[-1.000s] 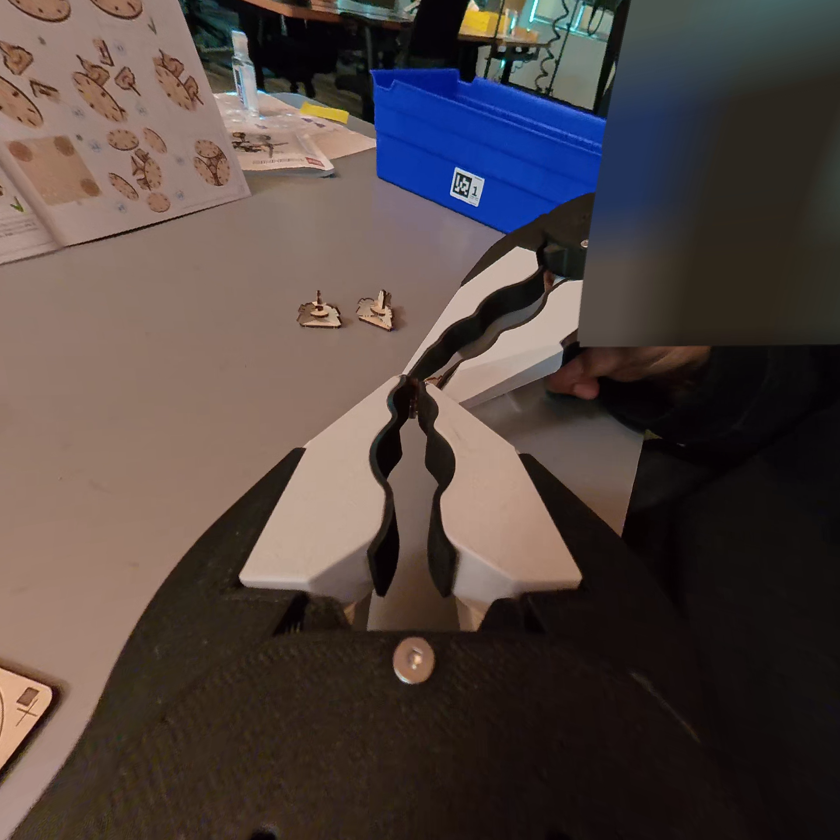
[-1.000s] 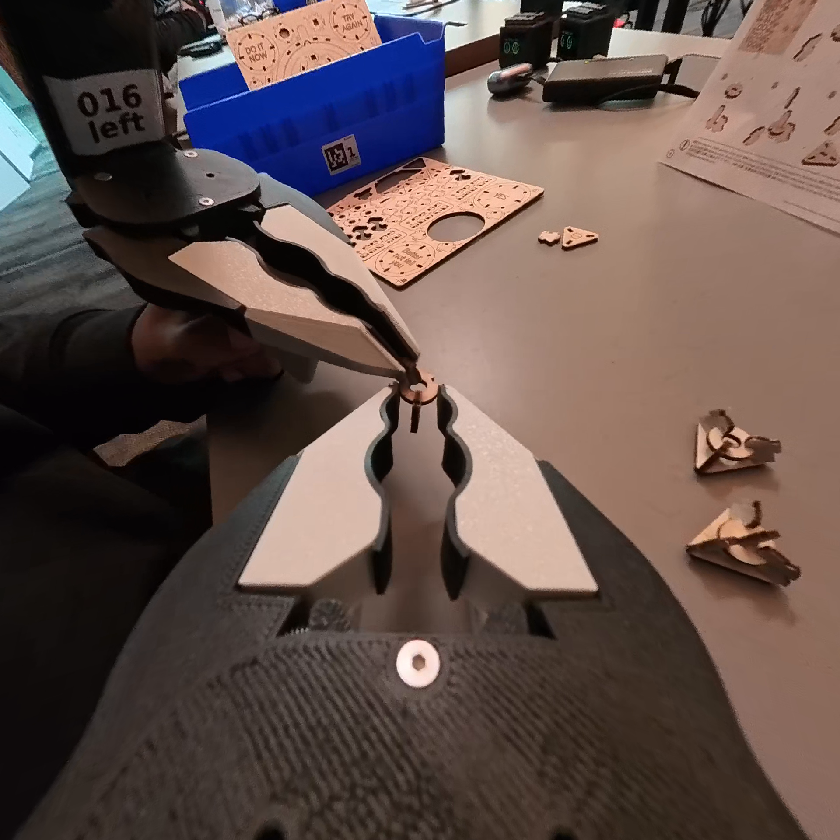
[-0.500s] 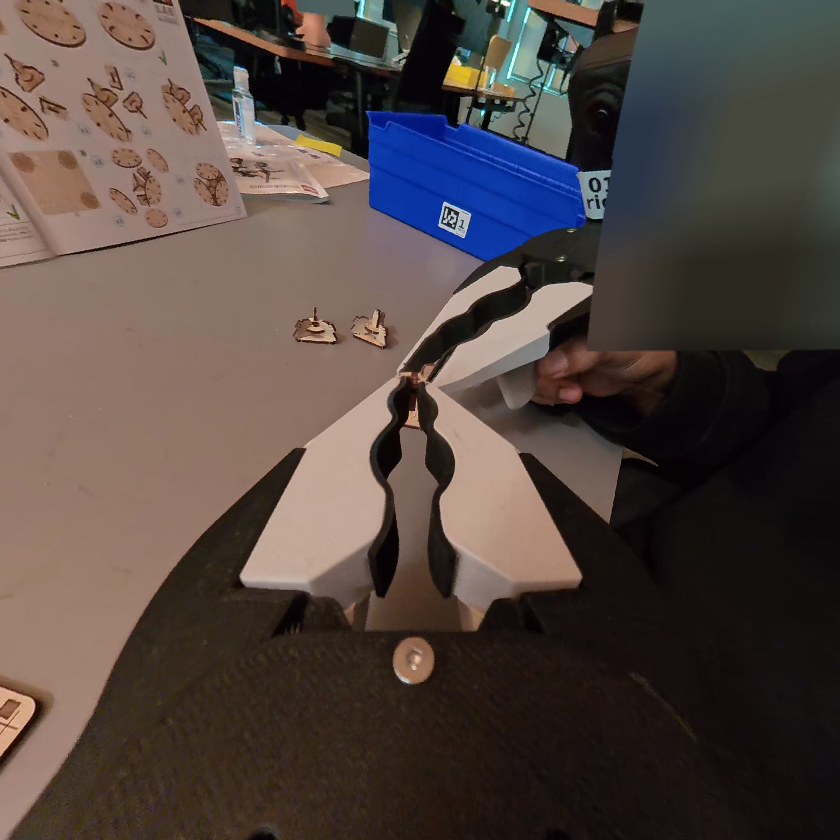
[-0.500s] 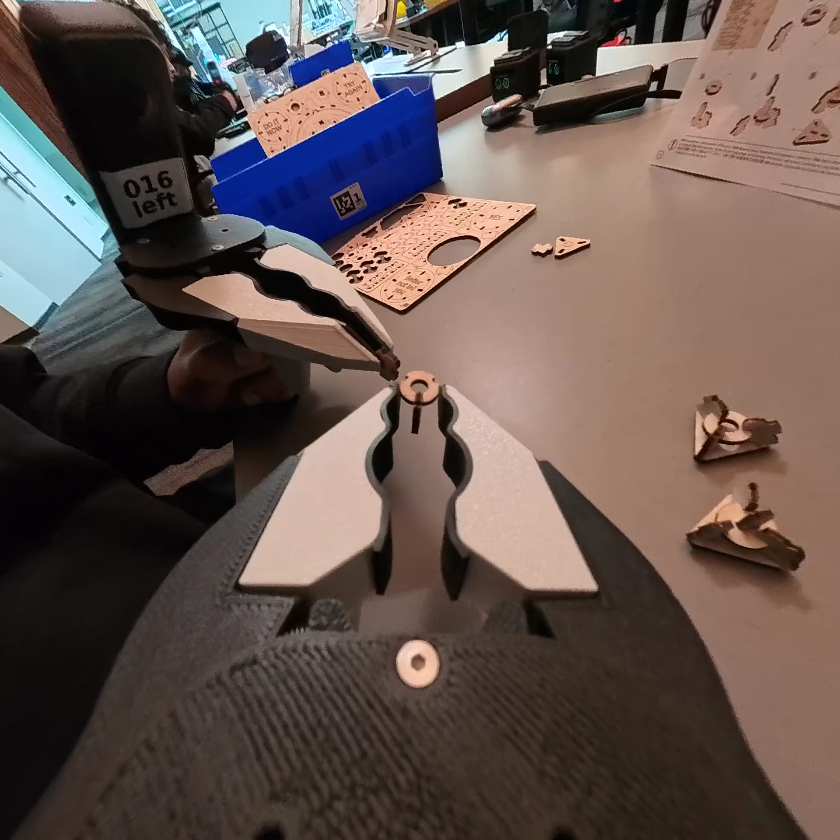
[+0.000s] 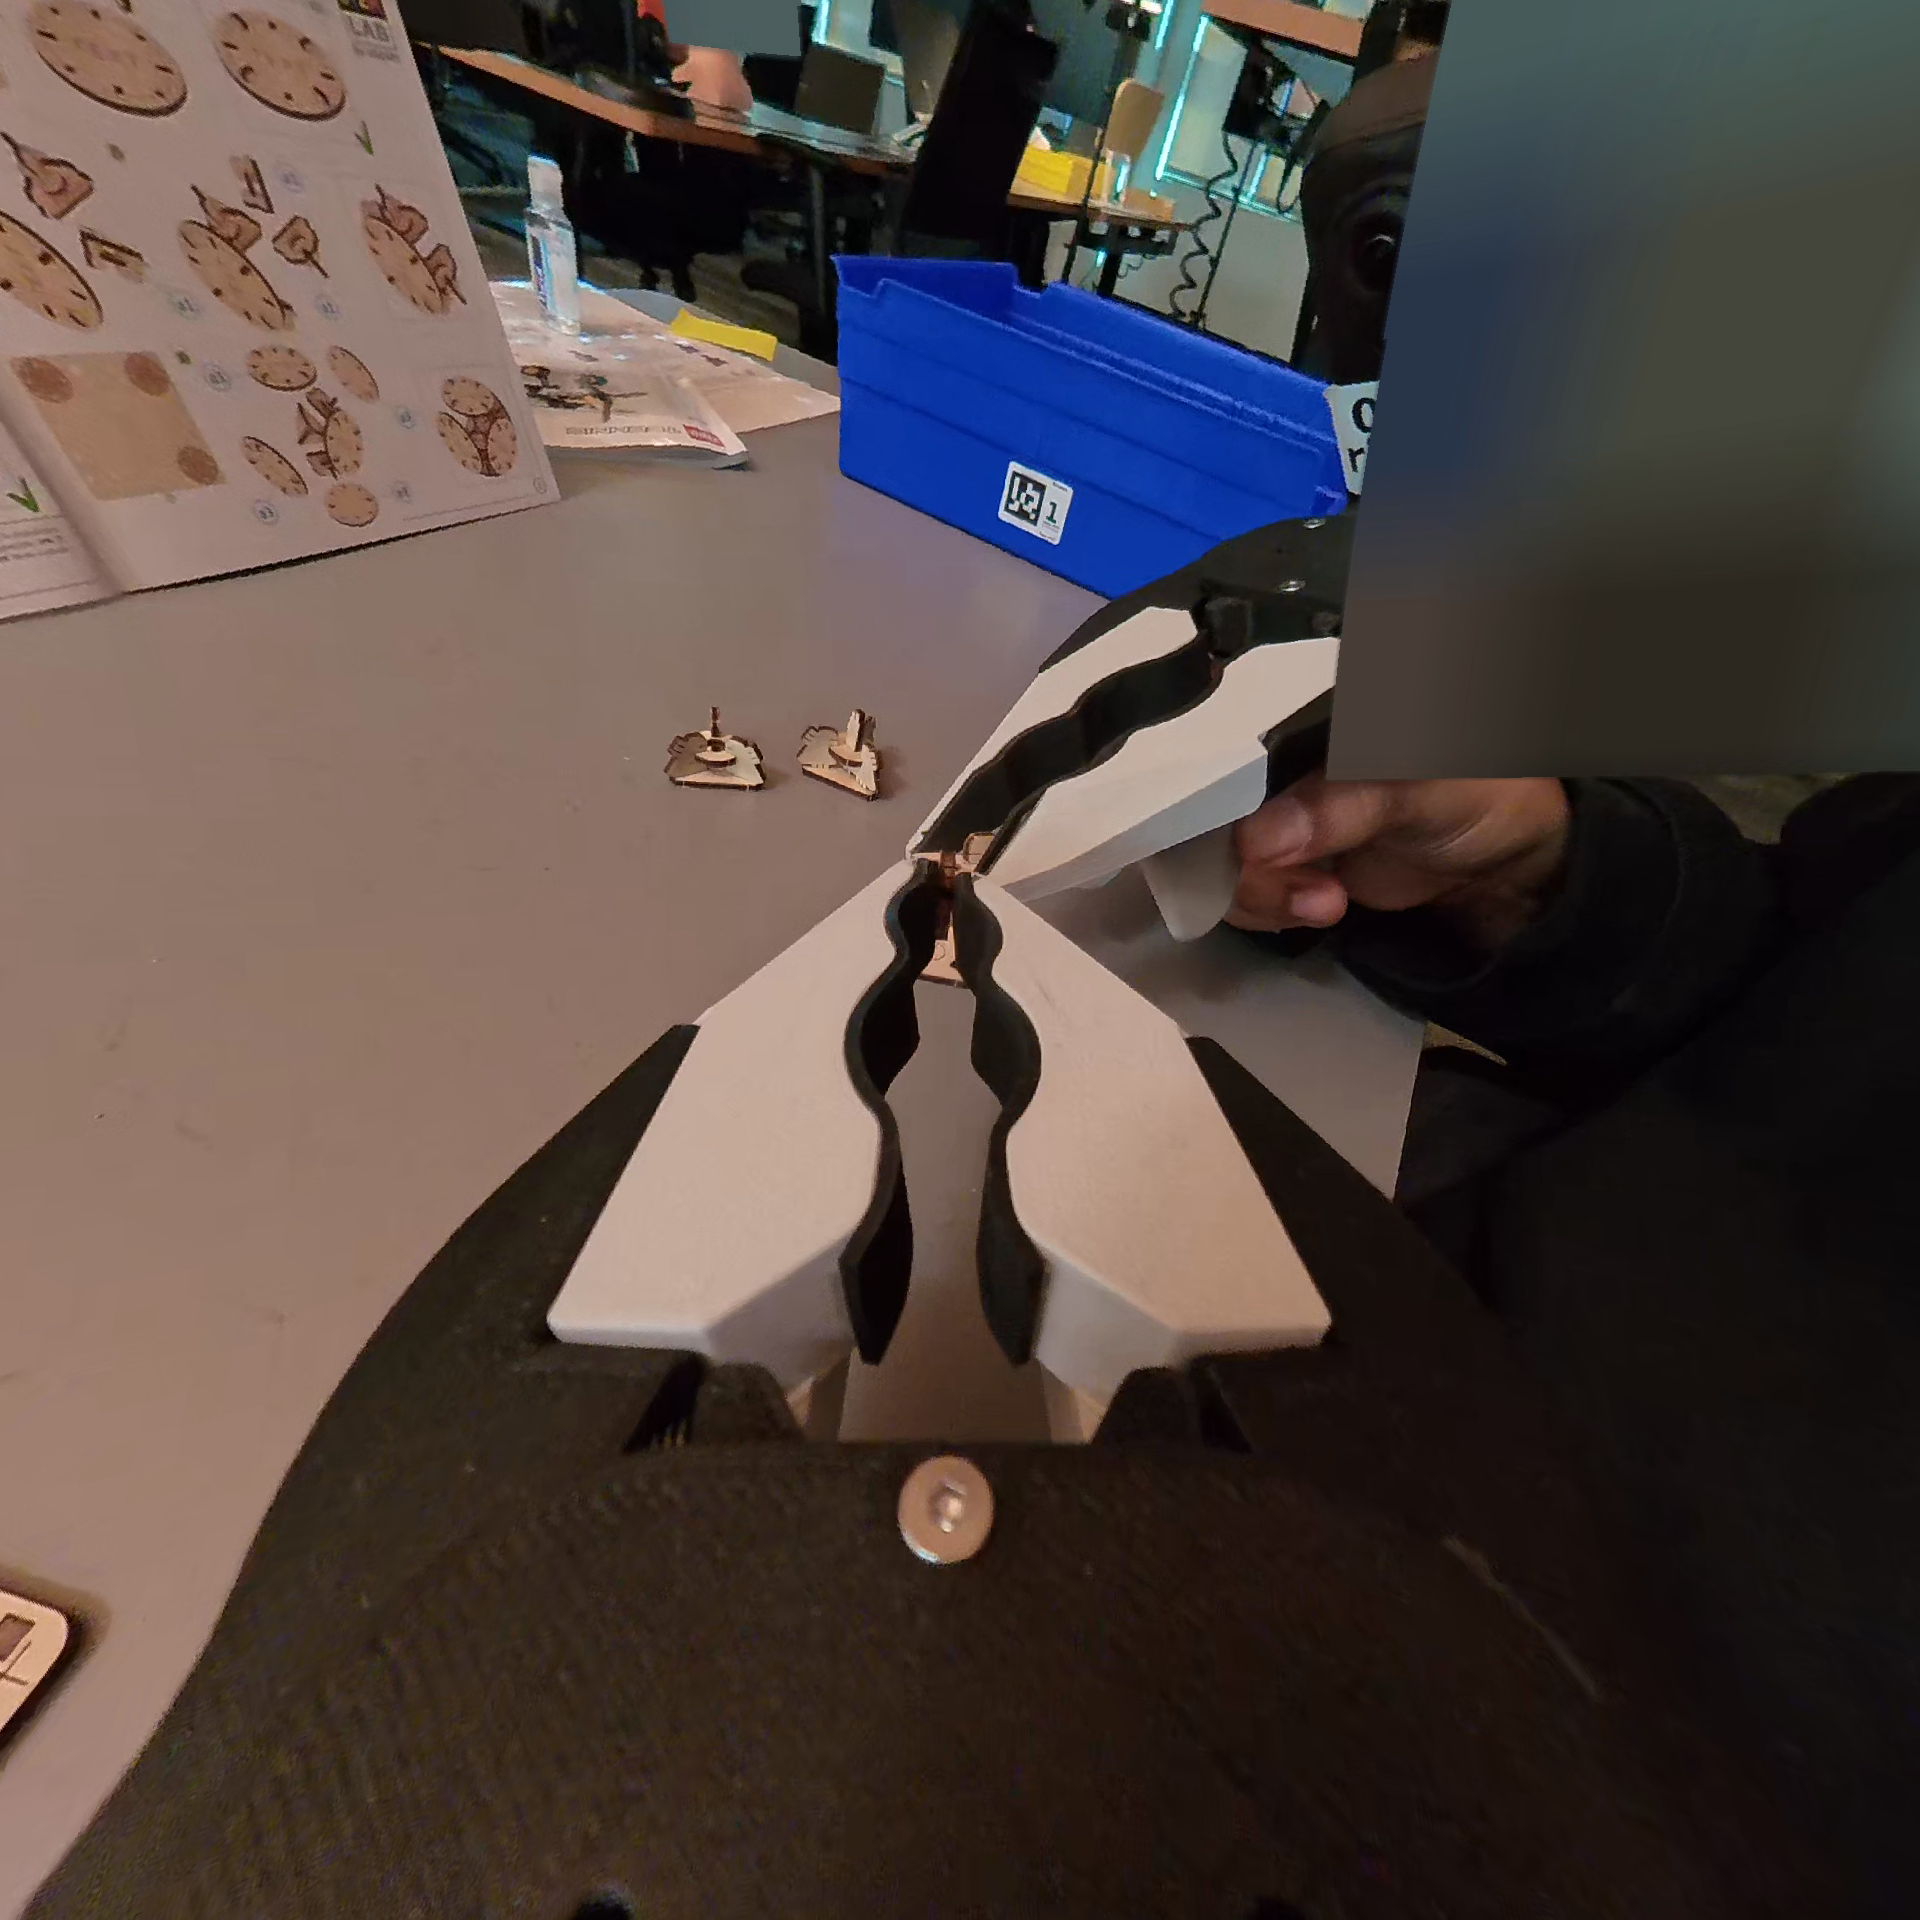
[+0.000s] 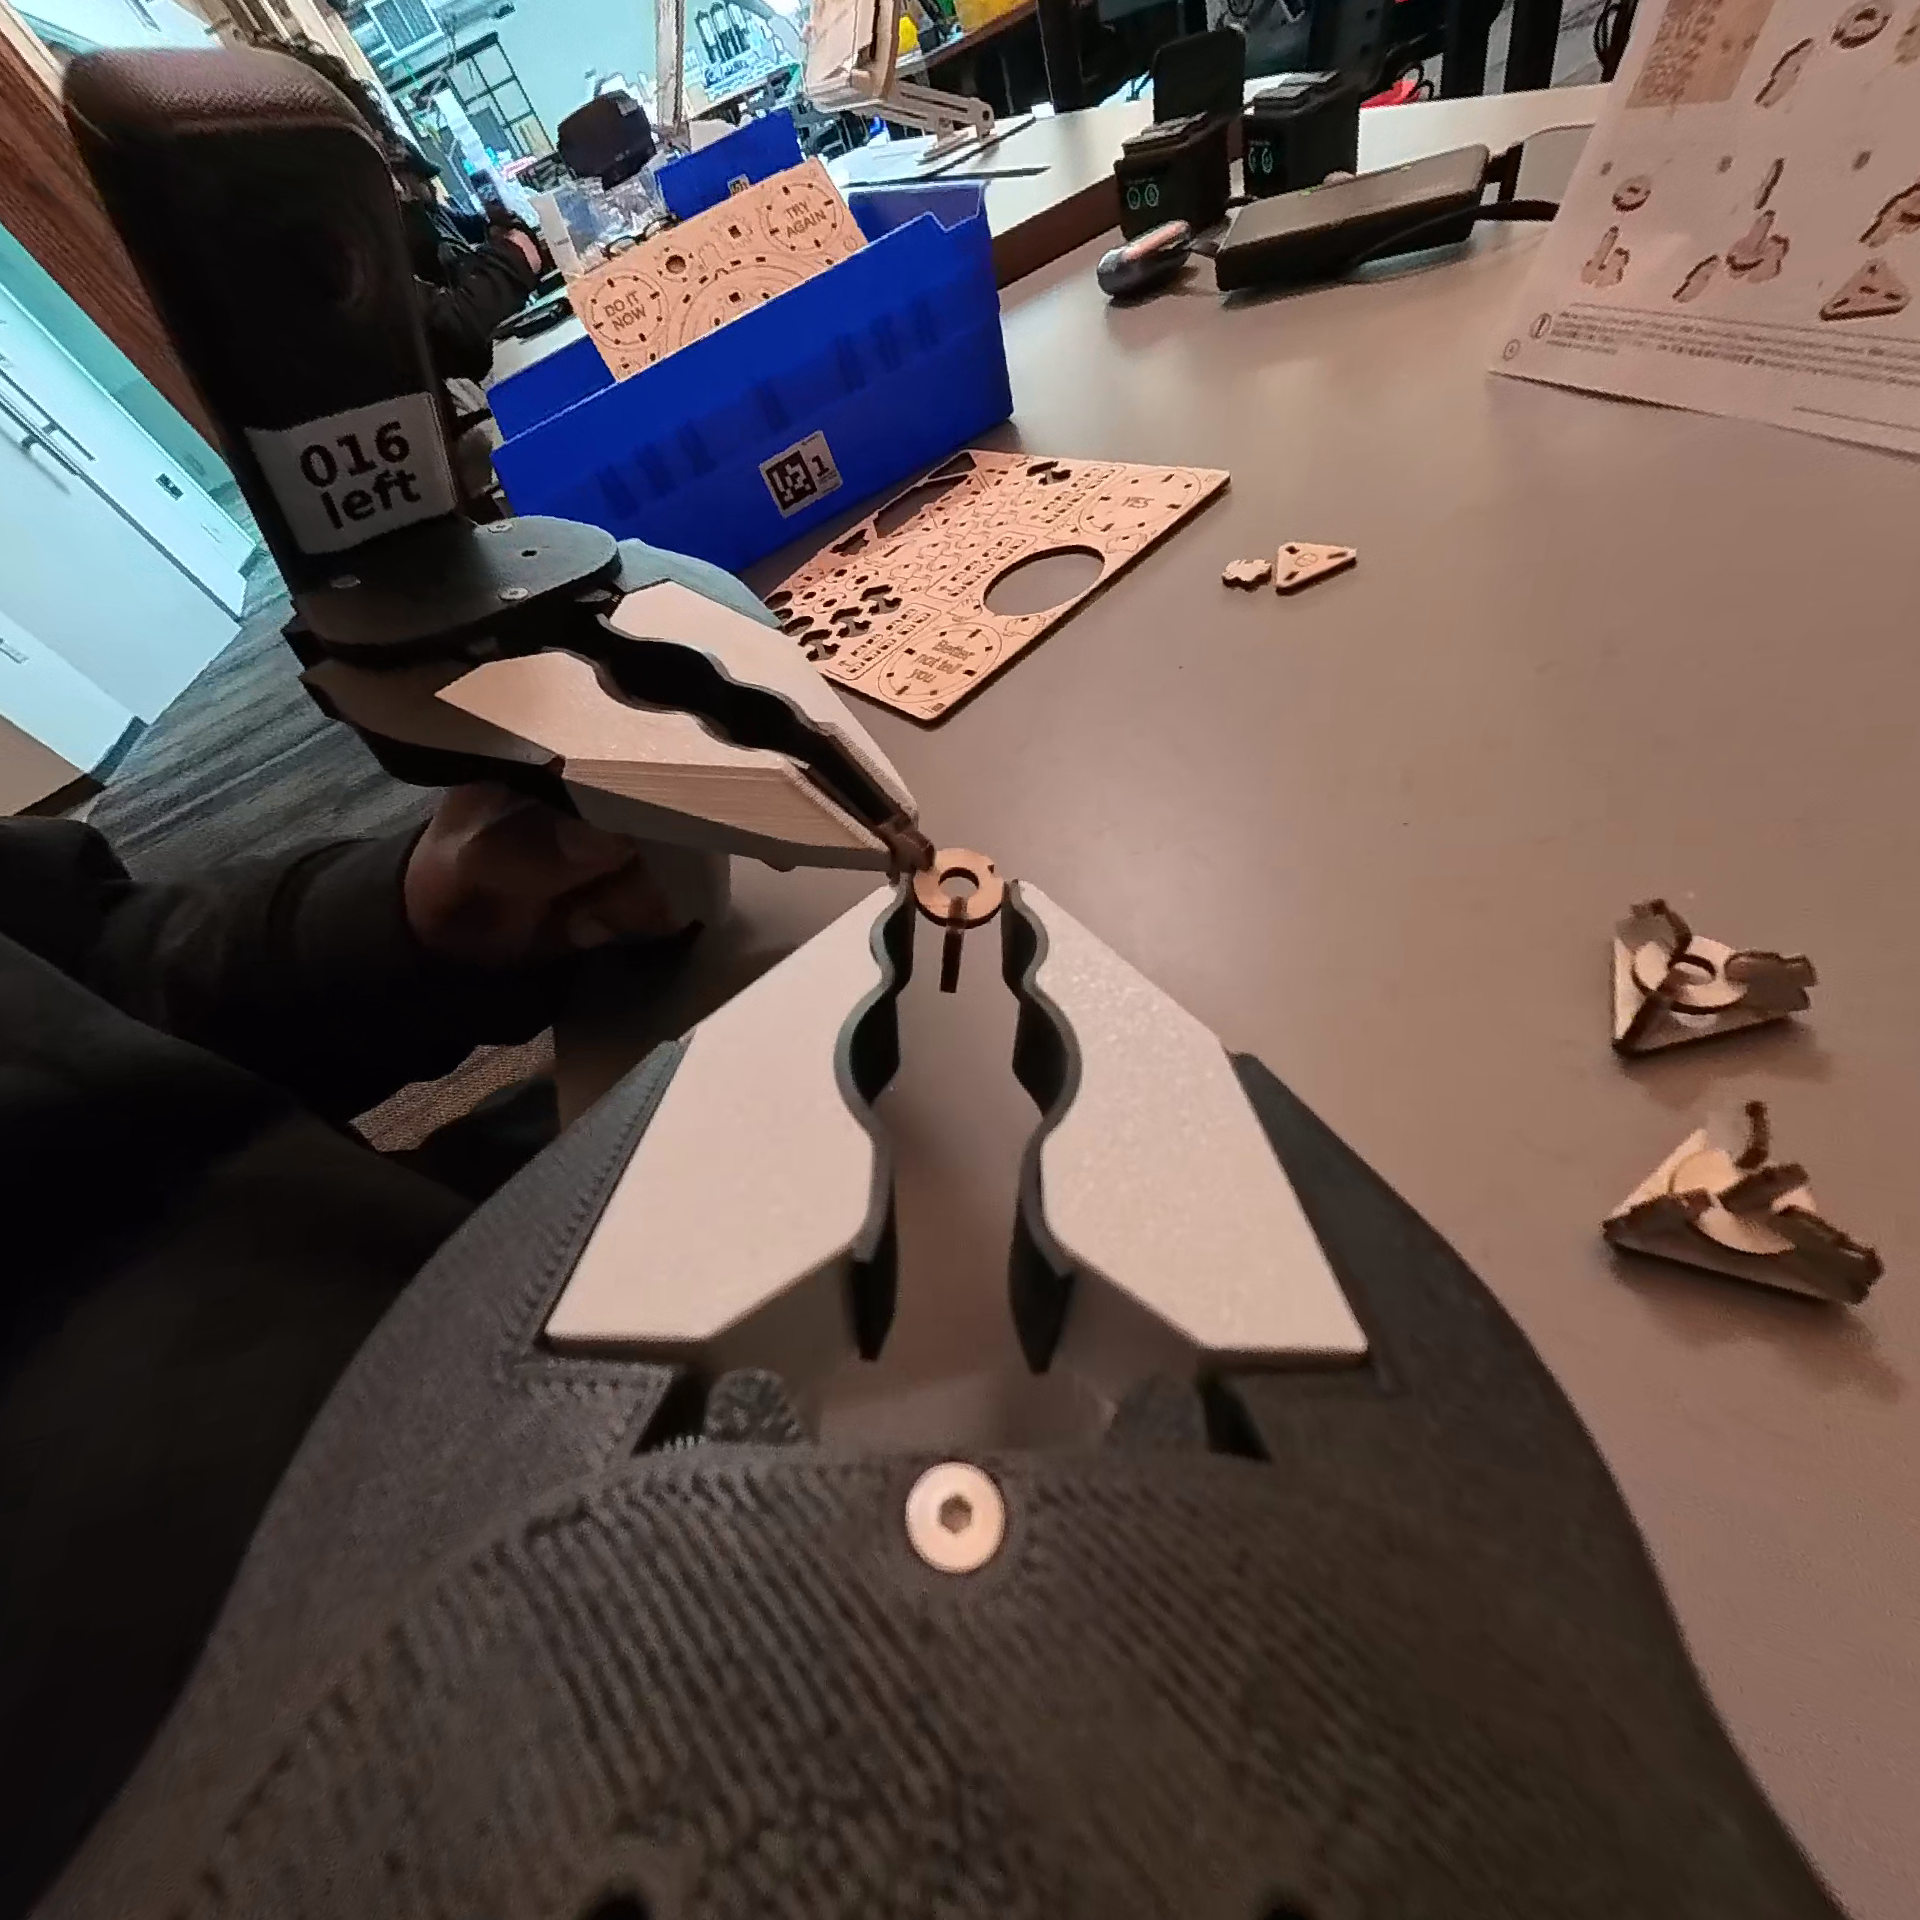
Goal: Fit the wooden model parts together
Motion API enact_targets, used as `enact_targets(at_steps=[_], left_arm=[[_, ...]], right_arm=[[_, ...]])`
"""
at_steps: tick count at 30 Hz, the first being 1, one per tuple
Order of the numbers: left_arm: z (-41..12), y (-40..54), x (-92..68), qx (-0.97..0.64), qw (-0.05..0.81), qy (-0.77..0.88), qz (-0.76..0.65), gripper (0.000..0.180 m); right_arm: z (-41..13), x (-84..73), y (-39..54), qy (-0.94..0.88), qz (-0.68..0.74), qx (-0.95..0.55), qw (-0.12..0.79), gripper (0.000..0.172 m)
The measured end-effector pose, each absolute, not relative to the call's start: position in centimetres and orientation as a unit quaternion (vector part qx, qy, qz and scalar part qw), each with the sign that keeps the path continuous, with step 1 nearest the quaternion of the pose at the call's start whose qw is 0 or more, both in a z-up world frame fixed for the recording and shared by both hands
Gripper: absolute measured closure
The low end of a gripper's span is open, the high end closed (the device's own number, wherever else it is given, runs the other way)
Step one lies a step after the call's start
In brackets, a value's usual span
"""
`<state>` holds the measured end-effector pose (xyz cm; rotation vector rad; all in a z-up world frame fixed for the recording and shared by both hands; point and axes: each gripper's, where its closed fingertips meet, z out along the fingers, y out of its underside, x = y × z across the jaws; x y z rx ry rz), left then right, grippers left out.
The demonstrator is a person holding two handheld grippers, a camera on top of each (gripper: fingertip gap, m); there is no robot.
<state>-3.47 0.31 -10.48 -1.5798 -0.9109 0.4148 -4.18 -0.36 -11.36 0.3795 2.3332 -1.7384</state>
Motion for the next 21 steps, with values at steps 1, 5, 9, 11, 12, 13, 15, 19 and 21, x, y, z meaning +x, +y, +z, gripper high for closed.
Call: enact_targets(at_steps=[1, 5, 9, 11, 12, 13, 15, 19, 21], left_arm=[[-10.4, 0.3, -3.5, -0.678, 0.595, -0.392, 0.181, 0.178], [-10.1, 0.4, -3.5, -0.670, 0.603, -0.391, 0.184, 0.178], [-9.6, 0.4, -3.3, -0.660, 0.618, -0.385, 0.188, 0.178], [-9.4, 0.4, -3.3, -0.656, 0.621, -0.384, 0.192, 0.177], [-9.4, 0.4, -3.3, -0.656, 0.620, -0.383, 0.195, 0.177], [-9.4, 0.4, -3.4, -0.656, 0.619, -0.384, 0.198, 0.177], [-9.3, 0.5, -3.3, -0.655, 0.620, -0.381, 0.204, 0.176], [-9.1, 0.6, -3.2, -0.655, 0.619, -0.376, 0.218, 0.176], [-9.1, 0.6, -3.2, -0.655, 0.618, -0.374, 0.222, 0.176]], right_arm=[[-11.3, -4.2, -0.4, 0.790, -0.590, 0.129, 0.102, 0.157], [-11.0, -4.2, -0.4, 0.786, -0.595, 0.131, 0.100, 0.157], [-10.4, -4.0, -0.4, 0.775, -0.607, 0.136, 0.114, 0.157], [-10.3, -4.0, -0.4, 0.770, -0.611, 0.141, 0.122, 0.157], [-10.2, -4.0, -0.4, 0.768, -0.612, 0.143, 0.125, 0.157], [-10.2, -4.0, -0.4, 0.766, -0.612, 0.146, 0.129, 0.157], [-10.1, -4.0, -0.3, 0.761, -0.613, 0.154, 0.145, 0.157], [-10.0, -3.7, -0.4, 0.749, -0.614, 0.169, 0.184, 0.157], [-10.0, -3.6, -0.4, 0.741, -0.615, 0.177, 0.202, 0.157]])
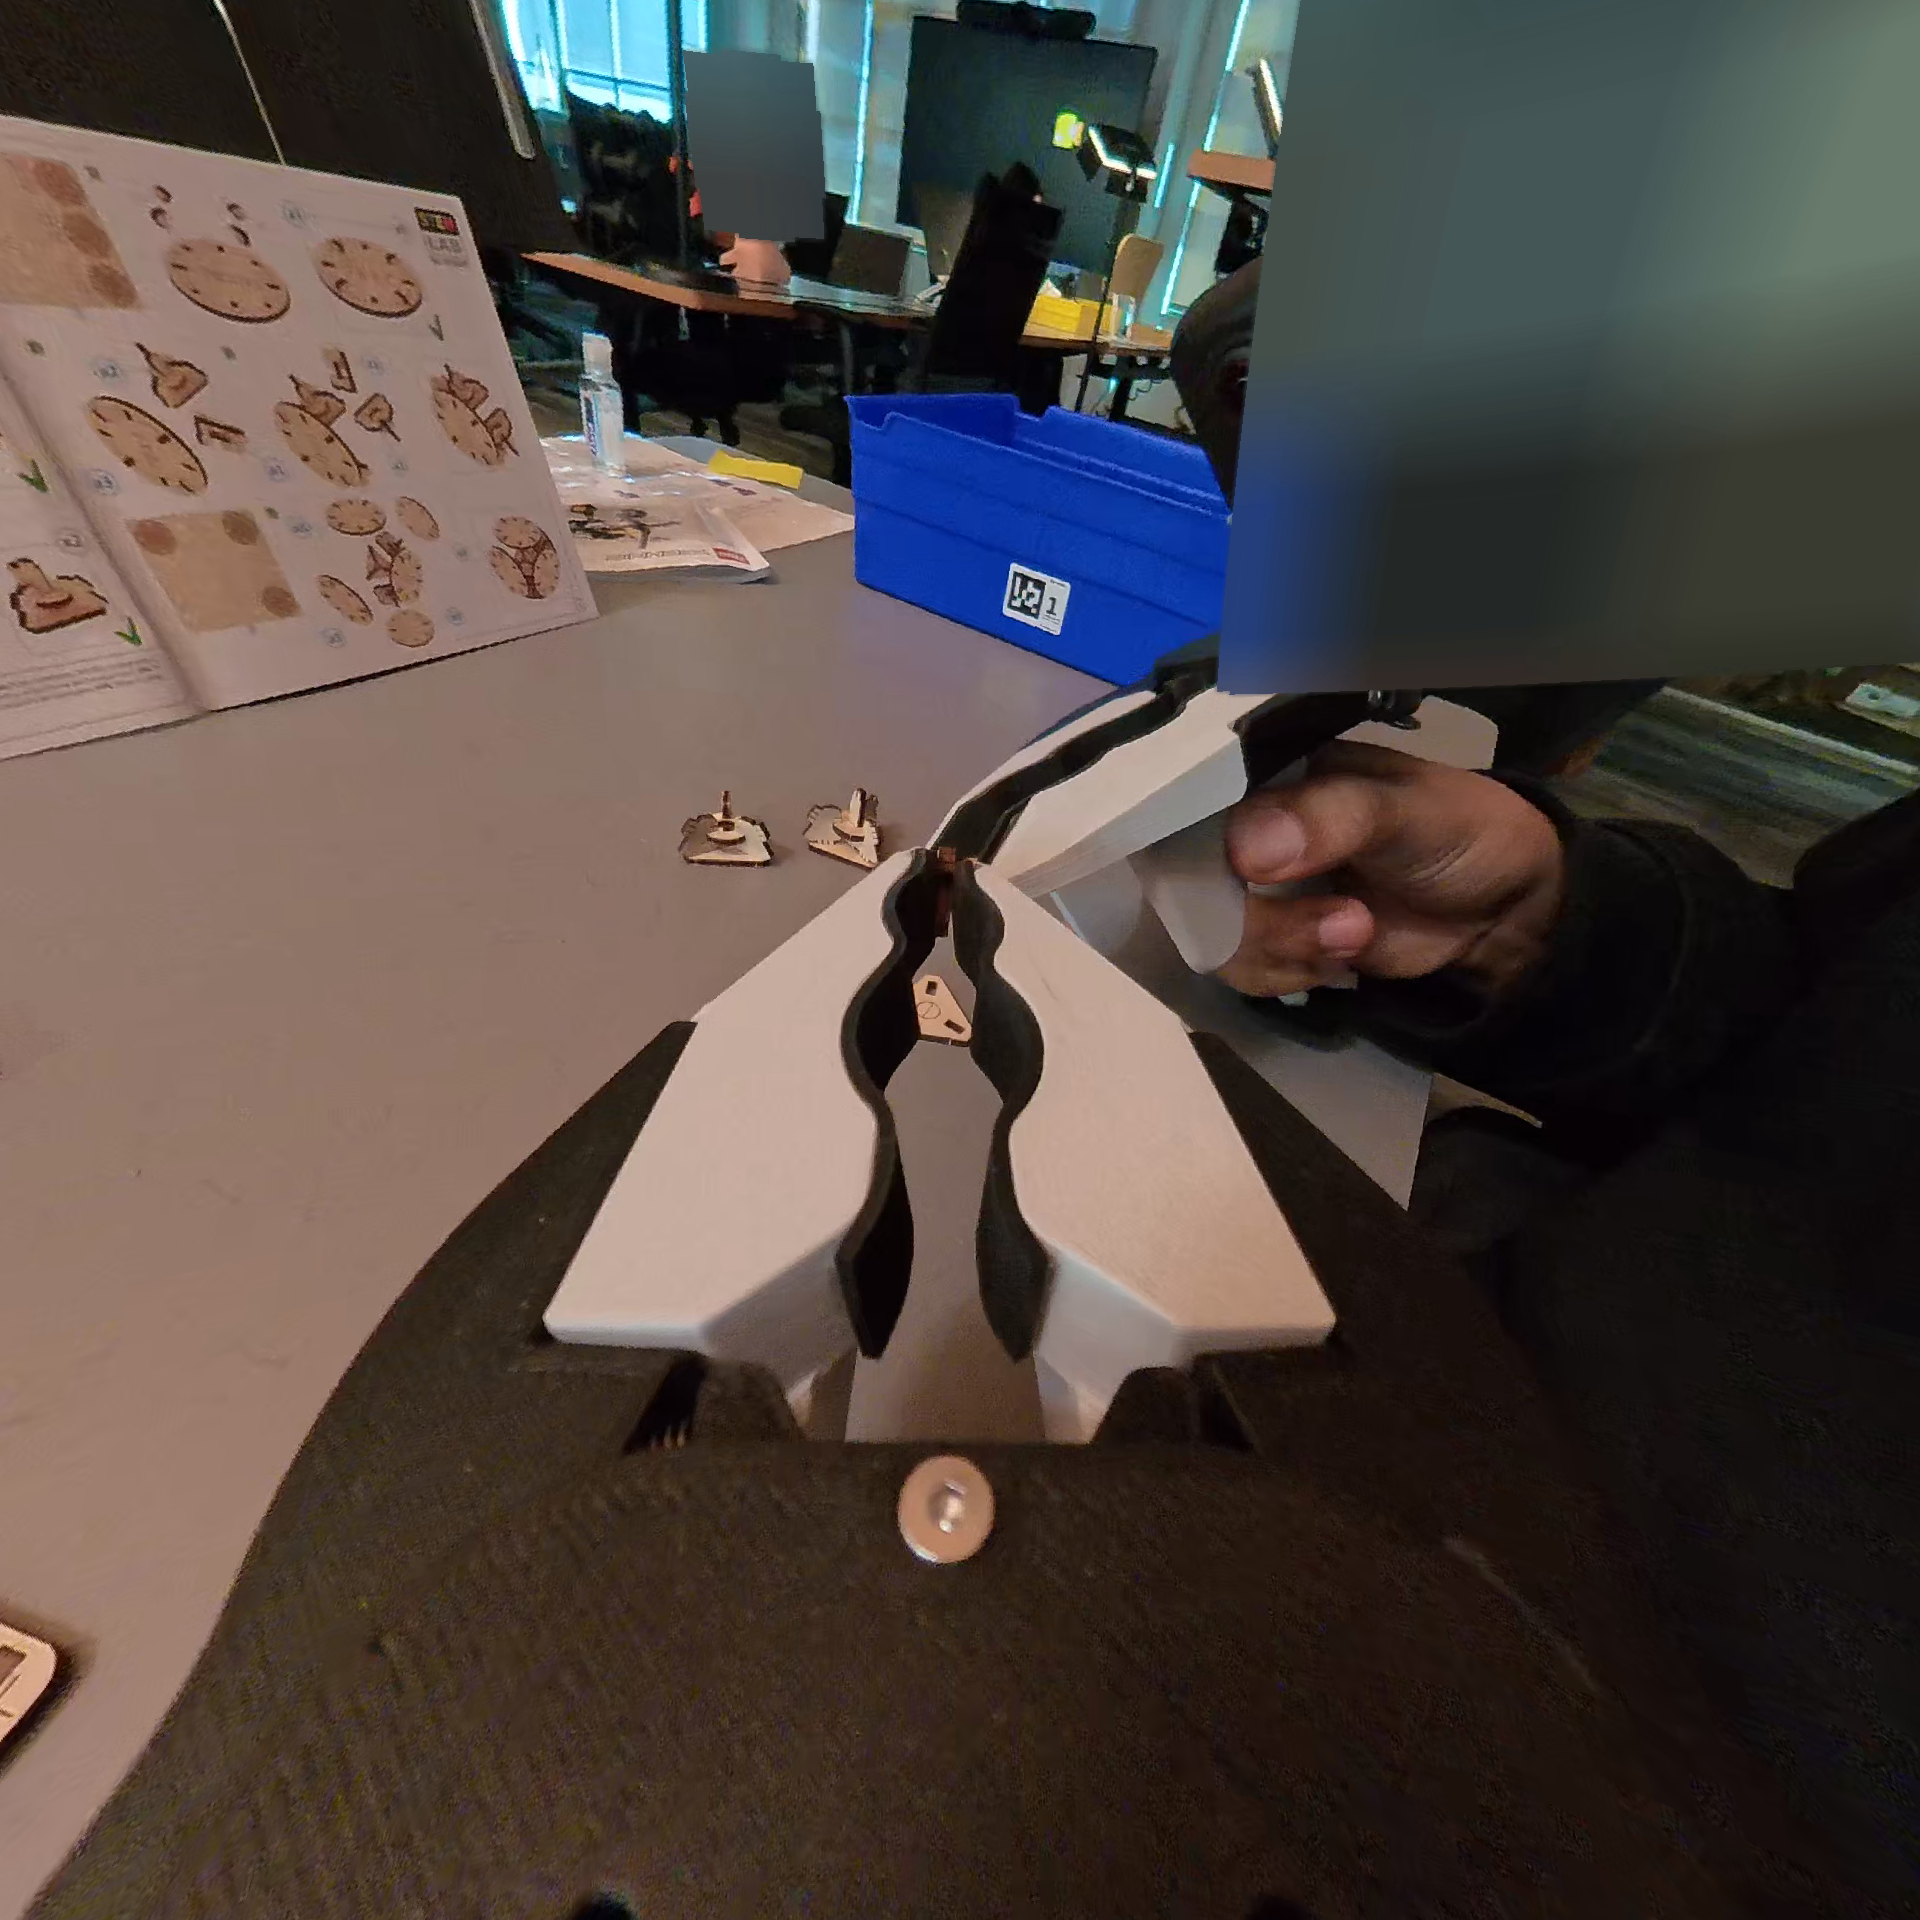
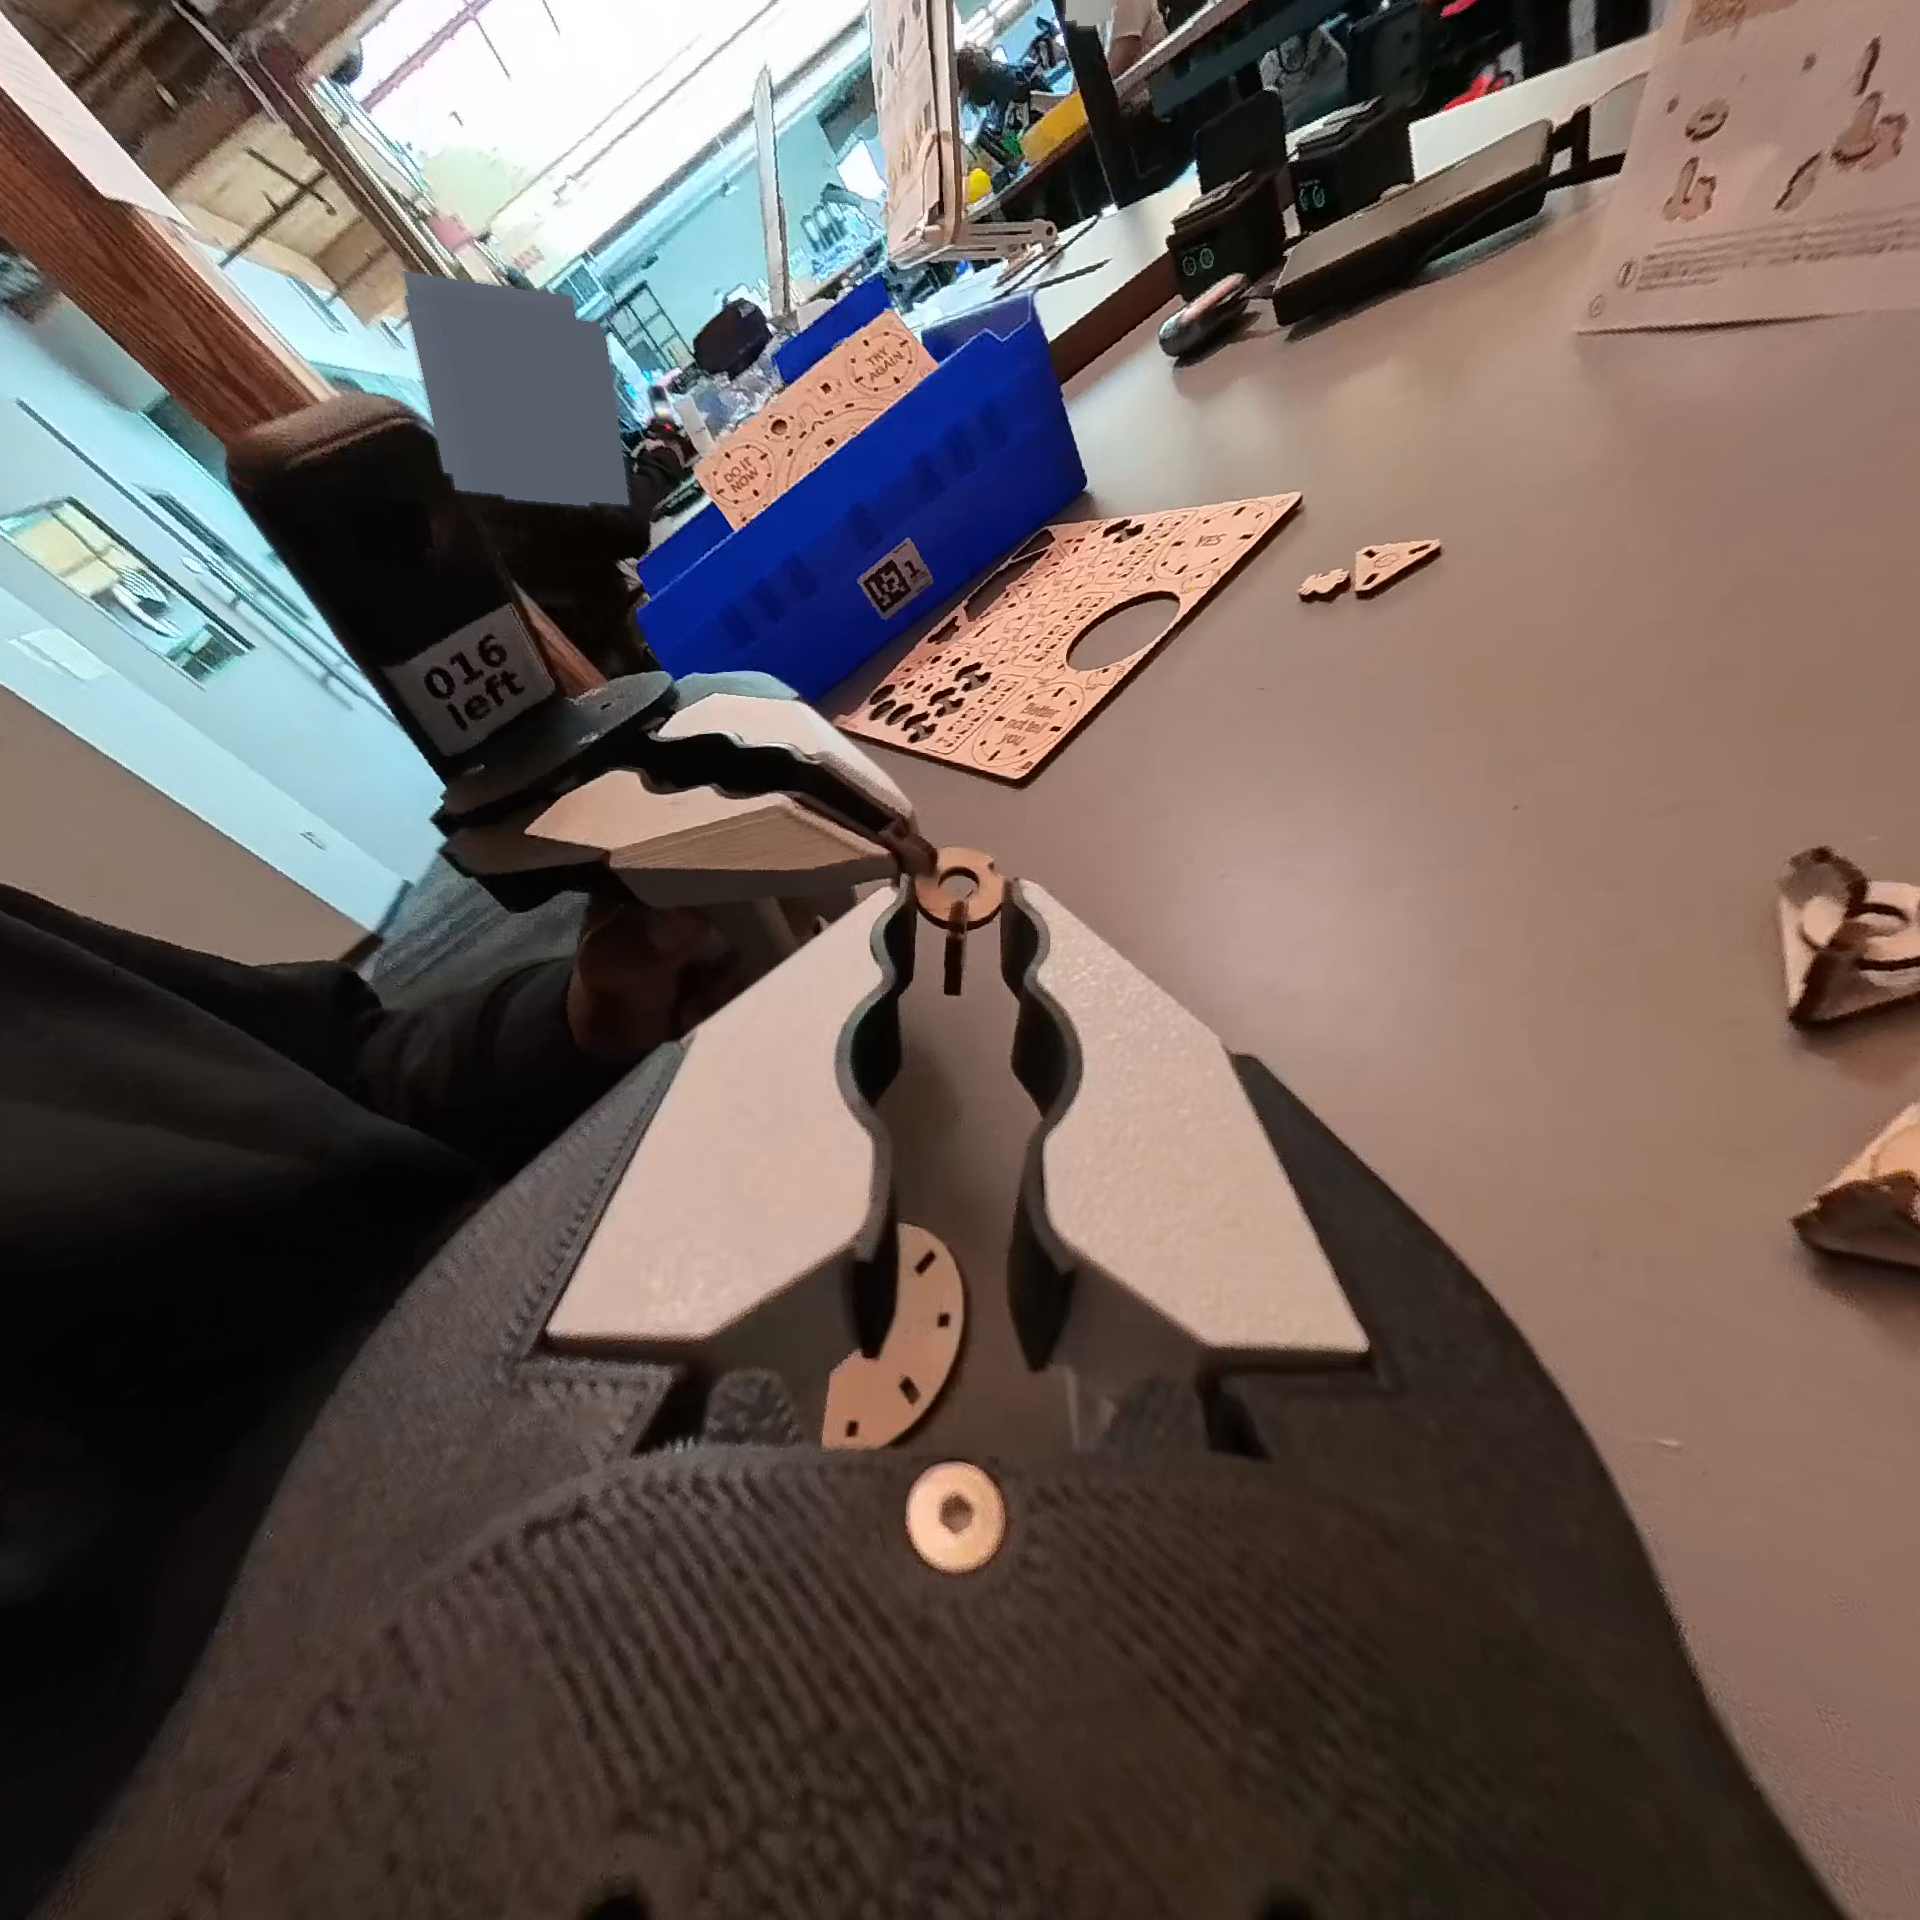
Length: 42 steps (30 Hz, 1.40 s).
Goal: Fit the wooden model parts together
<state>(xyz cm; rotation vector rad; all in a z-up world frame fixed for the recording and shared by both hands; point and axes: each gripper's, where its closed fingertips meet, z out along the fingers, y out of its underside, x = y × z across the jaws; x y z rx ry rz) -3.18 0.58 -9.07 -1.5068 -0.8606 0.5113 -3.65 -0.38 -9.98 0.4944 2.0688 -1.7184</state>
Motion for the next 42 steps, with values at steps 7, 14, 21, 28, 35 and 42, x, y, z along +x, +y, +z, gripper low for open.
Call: enact_targets(at_steps=[7, 14, 21, 28, 35, 42], left_arm=[[-8.9, 0.6, -3.1, -0.654, 0.622, -0.369, 0.223, 0.175], [-8.8, 0.7, -3.2, -0.652, 0.629, -0.366, 0.214, 0.164], [-9.2, 0.4, -3.4, -0.649, 0.627, -0.383, 0.198, 0.167], [-9.8, 0.5, -3.4, -0.658, 0.617, -0.394, 0.177, 0.177], [-11.0, 0.6, -3.7, -0.682, 0.580, -0.410, 0.174, 0.178], [-11.2, 0.8, -3.6, -0.689, 0.577, -0.405, 0.172, 0.178]], right_arm=[[-9.8, -3.6, -0.4, 0.712, -0.621, 0.199, 0.258, 0.157], [-9.8, -3.7, -0.4, 0.706, -0.626, 0.198, 0.267, 0.157], [-10.3, -4.3, -0.2, 0.724, -0.622, 0.191, 0.227, 0.157], [-10.4, -4.4, -0.1, 0.740, -0.619, 0.180, 0.194, 0.157], [-11.1, -4.7, -0.1, 0.759, -0.604, 0.178, 0.167, 0.157], [-11.3, -4.5, 0.2, 0.799, -0.583, 0.130, 0.077, 0.157]])
